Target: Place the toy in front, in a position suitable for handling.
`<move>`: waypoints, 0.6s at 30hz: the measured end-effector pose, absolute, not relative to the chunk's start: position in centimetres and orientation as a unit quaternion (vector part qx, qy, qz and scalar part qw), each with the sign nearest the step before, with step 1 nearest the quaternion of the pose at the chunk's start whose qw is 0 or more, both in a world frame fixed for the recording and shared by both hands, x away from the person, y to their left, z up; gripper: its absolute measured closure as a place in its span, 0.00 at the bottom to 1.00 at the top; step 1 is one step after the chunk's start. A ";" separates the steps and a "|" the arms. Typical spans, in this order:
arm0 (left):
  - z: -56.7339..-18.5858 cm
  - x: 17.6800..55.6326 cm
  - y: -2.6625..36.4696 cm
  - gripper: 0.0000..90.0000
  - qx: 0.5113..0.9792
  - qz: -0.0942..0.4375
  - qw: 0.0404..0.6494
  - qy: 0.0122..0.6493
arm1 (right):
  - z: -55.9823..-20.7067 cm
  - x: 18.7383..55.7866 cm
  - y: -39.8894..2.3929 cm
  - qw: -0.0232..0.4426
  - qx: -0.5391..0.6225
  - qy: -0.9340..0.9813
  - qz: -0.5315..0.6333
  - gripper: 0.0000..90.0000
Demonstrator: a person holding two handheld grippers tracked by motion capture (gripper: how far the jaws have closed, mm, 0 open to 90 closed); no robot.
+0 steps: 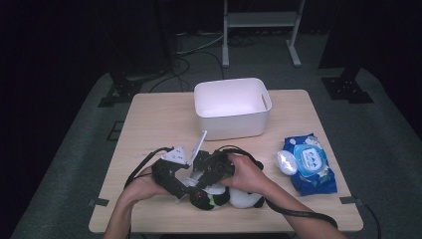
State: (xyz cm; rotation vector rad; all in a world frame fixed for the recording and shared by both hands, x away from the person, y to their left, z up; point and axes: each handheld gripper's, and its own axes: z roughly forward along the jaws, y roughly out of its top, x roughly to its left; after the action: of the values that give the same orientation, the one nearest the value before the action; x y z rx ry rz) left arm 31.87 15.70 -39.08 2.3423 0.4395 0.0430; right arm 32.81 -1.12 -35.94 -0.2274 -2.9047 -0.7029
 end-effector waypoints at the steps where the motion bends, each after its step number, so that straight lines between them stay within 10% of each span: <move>1: -39.1 31.9 15.7 0.09 0.913 0.017 0.370 0.173 | -35.8 32.8 -1.2 0.067 -0.080 -0.966 -0.235 0.95; 18: -39.3 32.1 15.8 0.09 0.911 0.014 0.374 0.172 | -33.4 35.2 -3.6 -0.037 -0.121 -0.952 -0.280 0.95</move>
State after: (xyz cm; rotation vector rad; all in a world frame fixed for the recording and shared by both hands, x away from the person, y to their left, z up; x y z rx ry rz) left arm 32.06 15.85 -39.27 2.3342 0.4411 0.0361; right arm 35.21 -3.63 -33.45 -0.3892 -3.0619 -0.9023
